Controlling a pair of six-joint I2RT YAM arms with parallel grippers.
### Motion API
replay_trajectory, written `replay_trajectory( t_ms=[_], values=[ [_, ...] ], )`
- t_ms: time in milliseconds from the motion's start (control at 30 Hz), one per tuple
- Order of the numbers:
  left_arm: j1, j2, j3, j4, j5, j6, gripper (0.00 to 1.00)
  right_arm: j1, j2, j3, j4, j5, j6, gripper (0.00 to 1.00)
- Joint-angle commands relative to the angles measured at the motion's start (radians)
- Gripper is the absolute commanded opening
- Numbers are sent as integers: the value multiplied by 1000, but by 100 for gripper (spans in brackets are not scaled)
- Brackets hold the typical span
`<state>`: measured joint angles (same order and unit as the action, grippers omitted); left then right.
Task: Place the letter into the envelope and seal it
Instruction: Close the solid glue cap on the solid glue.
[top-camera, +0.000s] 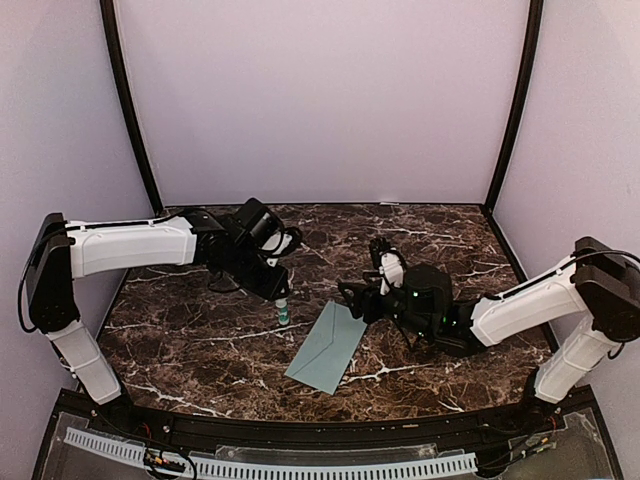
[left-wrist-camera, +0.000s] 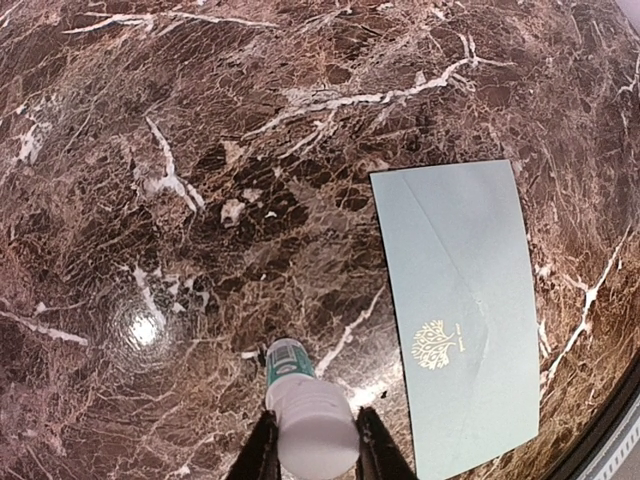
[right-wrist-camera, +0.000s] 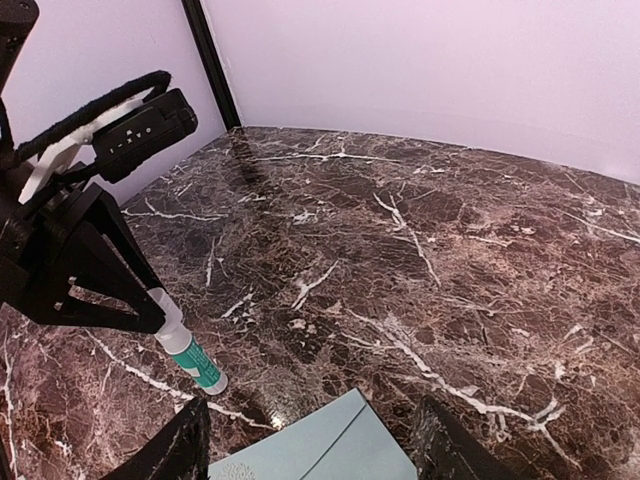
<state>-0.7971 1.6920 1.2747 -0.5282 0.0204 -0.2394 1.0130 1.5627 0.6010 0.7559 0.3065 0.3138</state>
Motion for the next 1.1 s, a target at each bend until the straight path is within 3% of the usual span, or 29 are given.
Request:
replay_trajectory(
  t_ms=[0,1067],
  values=[
    [-7,-10,23,-41,-6,-1,22,-8,12,11,36,-11,7,65],
    [-7,14,12,-44,-38,2,22,-11,6,11,33,-17,10,65]
  ],
)
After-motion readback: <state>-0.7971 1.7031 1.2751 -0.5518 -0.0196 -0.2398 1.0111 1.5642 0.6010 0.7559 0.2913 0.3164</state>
